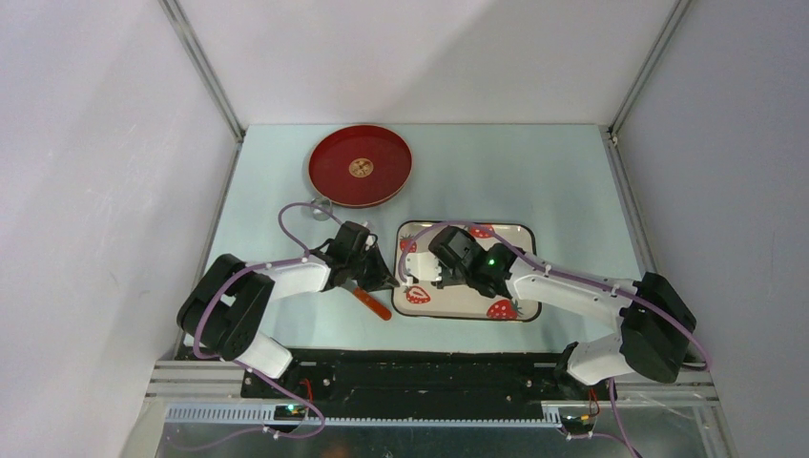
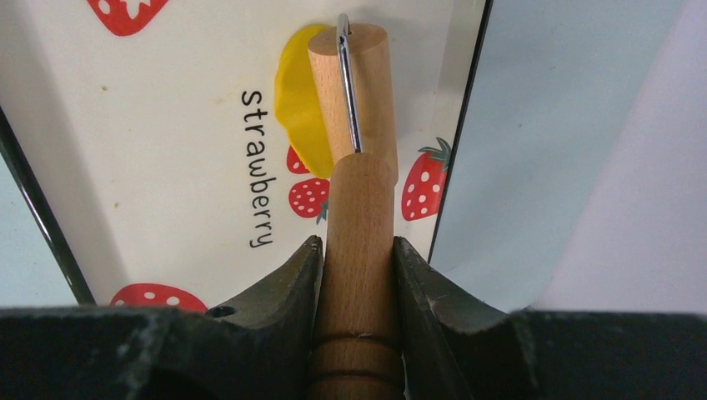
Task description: Roll out the dumpling wrappers from the dough
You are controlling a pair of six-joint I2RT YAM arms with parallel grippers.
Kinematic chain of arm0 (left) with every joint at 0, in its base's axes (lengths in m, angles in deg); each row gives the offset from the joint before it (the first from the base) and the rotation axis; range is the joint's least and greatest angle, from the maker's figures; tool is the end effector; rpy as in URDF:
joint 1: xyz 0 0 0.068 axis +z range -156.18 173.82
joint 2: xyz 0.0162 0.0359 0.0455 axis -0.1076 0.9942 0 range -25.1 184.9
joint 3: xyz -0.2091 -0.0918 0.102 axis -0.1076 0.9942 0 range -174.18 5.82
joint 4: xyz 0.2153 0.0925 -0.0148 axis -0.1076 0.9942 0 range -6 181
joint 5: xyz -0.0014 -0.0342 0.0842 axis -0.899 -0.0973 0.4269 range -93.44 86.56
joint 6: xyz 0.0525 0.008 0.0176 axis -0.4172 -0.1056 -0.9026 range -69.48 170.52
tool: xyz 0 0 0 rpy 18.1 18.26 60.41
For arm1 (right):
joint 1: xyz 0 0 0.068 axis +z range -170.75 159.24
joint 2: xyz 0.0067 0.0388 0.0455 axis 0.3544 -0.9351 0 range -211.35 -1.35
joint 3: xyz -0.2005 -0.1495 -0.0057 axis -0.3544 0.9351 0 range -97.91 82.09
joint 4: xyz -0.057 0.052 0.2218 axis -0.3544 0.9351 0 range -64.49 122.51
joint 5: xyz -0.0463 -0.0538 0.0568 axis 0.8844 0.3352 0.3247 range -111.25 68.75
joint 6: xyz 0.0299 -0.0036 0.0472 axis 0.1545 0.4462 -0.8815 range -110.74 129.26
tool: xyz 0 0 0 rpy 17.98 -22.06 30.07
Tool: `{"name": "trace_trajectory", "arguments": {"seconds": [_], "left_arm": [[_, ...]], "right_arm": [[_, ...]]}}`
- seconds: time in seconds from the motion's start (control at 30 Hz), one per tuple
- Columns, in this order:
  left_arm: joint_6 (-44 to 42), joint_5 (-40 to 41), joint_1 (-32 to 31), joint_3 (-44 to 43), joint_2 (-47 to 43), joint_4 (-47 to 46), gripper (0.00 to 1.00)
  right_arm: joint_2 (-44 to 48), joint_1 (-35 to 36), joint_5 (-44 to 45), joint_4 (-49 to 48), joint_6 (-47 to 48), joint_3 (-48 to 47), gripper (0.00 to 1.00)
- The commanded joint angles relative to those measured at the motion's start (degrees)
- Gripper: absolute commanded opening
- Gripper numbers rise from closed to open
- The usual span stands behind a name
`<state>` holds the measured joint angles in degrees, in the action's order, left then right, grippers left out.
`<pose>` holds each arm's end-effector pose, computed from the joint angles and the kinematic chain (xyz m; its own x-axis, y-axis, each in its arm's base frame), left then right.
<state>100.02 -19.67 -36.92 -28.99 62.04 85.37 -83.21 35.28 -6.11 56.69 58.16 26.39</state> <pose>0.2124 -0.1388 0.1296 -0.9312 -0.2956 -0.2134 -0.1154 0.7943 -0.5965 0.1572 0.2155 0.2164 0.2347 -0.9535 -0.1889 -0.8290 -0.0949 -0.5512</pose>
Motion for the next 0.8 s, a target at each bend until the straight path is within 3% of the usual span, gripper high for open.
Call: {"name": "trace_trajectory", "arguments": {"seconds": [0.0, 0.77], "left_arm": [[-0.98, 6.72, 1.12, 2.29, 2.08, 4.58, 0.0], [-0.89, 6.79, 1.12, 2.31, 2.0, 4.53, 0.0]], "right_arm": [[-4.76, 3.08, -22.37, 15.25, -6.24, 5.75, 0.0], [-12.04, 0.64, -21.39, 11.98, -7.92, 6.66, 0.0]]}}
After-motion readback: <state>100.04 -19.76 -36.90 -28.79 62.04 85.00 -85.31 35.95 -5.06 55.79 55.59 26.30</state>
